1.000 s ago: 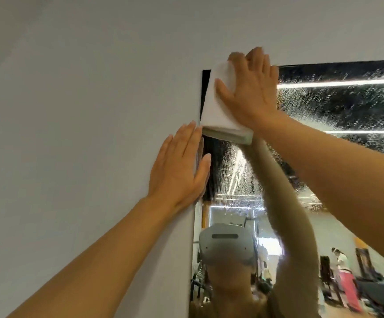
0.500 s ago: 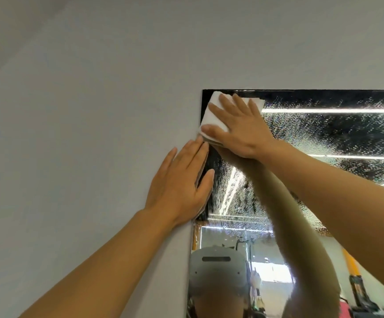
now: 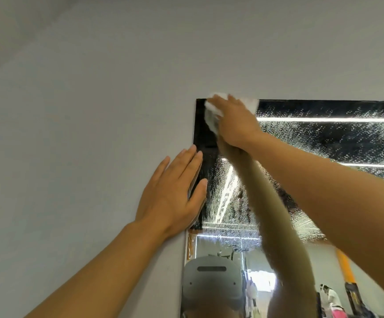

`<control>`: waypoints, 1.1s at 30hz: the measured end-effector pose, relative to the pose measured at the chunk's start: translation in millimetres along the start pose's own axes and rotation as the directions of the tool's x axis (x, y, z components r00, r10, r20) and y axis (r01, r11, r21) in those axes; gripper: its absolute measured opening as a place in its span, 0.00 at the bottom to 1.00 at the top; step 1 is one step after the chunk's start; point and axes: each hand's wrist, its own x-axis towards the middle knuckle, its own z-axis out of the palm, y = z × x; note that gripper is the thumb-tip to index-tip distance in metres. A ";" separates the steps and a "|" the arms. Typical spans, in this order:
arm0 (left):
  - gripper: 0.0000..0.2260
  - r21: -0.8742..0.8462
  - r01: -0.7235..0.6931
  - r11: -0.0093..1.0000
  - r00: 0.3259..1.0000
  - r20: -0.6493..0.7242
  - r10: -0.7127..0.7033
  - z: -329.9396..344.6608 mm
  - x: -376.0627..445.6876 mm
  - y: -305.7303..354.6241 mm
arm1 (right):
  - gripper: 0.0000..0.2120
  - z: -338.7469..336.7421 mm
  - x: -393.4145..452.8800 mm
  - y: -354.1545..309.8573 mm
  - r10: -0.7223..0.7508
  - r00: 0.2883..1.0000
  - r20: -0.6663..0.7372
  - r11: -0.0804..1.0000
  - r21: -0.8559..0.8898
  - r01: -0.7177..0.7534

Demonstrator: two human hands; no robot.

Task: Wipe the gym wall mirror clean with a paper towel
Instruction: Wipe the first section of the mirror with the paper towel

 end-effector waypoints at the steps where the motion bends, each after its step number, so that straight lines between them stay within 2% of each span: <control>1: 0.33 -0.002 -0.003 1.000 1.000 0.000 0.003 0.2 -0.2 -0.3 | 0.24 -8.2 -3.2 18.1 0.048 0.998 -0.028 0.999 0.010 -0.048; 4: 0.33 0.007 0.000 1.000 1.000 0.000 0.000 0.2 -0.2 -1.5 | 0.24 -27.9 -19.0 61.5 0.217 0.966 -0.142 0.975 -0.021 -0.222; 6: 0.33 0.013 0.003 1.000 1.000 0.003 -0.003 -0.3 -0.5 -1.8 | 0.22 -28.9 -25.9 62.9 0.258 0.950 -0.179 0.965 -0.006 -0.263; 8: 0.33 0.018 0.003 1.000 1.000 0.005 -0.003 -0.6 -0.7 -0.7 | 0.22 -21.0 -24.1 43.3 0.204 0.968 -0.144 0.979 0.013 -0.204; 10: 0.33 0.017 0.003 1.000 1.000 0.003 -0.003 -1.9 -1.0 0.0 | 0.21 -5.8 -14.8 11.6 0.085 0.995 -0.056 0.996 -0.034 -0.087; 12: 0.31 0.010 0.001 1.000 1.000 -0.012 0.000 -2.5 -1.0 0.4 | 0.25 16.9 -4.5 -18.6 -0.054 0.998 0.042 0.989 -0.133 0.059; 13: 0.30 0.003 0.002 1.000 1.000 -0.019 -0.002 -2.7 -1.5 0.7 | 0.28 25.3 -1.8 -30.3 -0.076 0.993 0.085 0.985 -0.146 0.088; 15: 0.28 -0.008 0.008 1.000 1.000 -0.025 -0.008 -1.8 -2.2 2.2 | 0.31 31.7 1.8 -37.4 -0.054 0.994 0.099 0.988 -0.142 0.068; 18: 0.27 -0.008 0.022 1.000 1.000 -0.014 -0.022 -1.4 -2.7 3.0 | 0.23 22.4 0.6 -31.2 -0.082 0.994 0.074 0.975 -0.198 0.095; 19: 0.27 -0.015 0.031 0.999 0.999 -0.013 -0.031 -1.8 -2.4 3.3 | 0.21 15.6 -1.4 -29.6 -0.082 0.994 0.073 0.983 -0.159 0.093; 21: 0.30 -0.040 0.053 0.998 0.998 -0.016 -0.054 -1.9 -1.1 5.9 | 0.19 -1.7 -9.9 -21.0 -0.027 0.998 0.048 0.997 -0.069 0.030; 24: 0.31 -0.061 0.104 0.993 0.994 -0.031 -0.106 2.5 0.0 15.2 | 0.18 -32.7 -28.9 34.2 0.131 0.986 -0.102 0.990 -0.033 -0.135; 26: 0.32 -0.046 0.138 0.989 0.989 -0.036 -0.140 7.7 0.7 21.9 | 0.19 -57.0 -42.4 88.5 0.304 0.929 -0.213 0.950 -0.010 -0.313; 28: 0.35 -0.014 0.155 0.988 0.987 -0.046 -0.156 10.9 1.9 25.9 | 0.20 -72.2 -52.0 122.8 0.415 0.875 -0.249 0.905 0.010 -0.426; 30: 0.36 0.025 0.161 0.987 0.986 -0.048 -0.160 11.7 2.7 26.8 | 0.23 -70.4 -49.9 126.9 0.375 0.900 -0.222 0.922 -0.016 -0.388; 33: 0.37 0.053 0.168 0.984 0.986 -0.022 -0.167 11.4 2.7 26.9 | 0.23 -48.4 -36.1 98.9 0.301 0.939 -0.167 0.953 0.007 -0.304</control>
